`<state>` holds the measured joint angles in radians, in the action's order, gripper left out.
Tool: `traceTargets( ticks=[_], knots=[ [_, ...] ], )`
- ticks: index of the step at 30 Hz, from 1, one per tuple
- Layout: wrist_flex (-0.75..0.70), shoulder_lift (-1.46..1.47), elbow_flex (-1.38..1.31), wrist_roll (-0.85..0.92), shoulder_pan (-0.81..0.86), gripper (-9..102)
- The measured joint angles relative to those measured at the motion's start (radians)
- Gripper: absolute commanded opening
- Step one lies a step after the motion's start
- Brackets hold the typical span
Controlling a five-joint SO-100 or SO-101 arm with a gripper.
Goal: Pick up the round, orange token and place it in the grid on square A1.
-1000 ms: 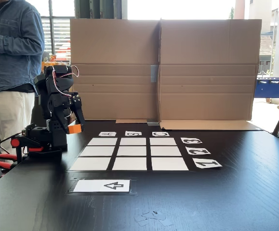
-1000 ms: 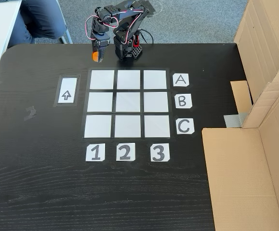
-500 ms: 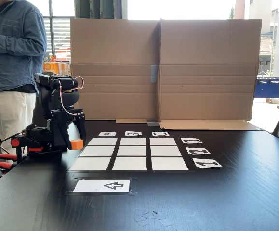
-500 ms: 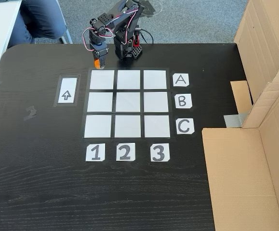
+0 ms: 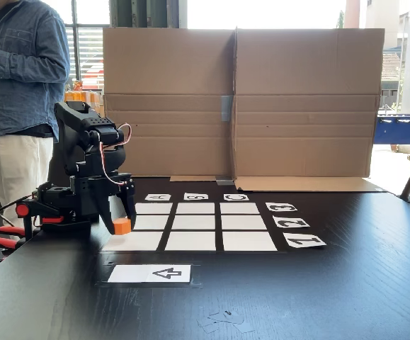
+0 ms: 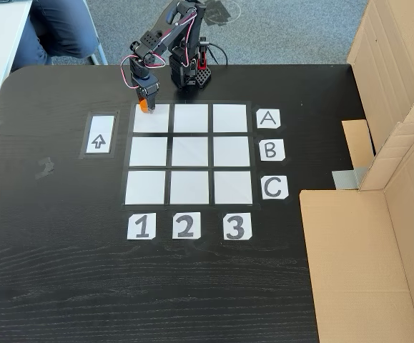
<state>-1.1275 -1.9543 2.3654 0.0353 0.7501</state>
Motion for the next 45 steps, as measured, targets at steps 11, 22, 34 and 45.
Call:
traceTargets(
  ticks=[11,22,34,45],
  knots=[
    [0.054,0.066,0.002,0.000,-0.034,12],
    [0.103,0.094,0.023,0.000,-0.063,12],
    [0.118,0.098,0.037,0.000,-0.066,21],
    [0.118,0.080,0.038,0.000,-0.064,32]
  ],
)
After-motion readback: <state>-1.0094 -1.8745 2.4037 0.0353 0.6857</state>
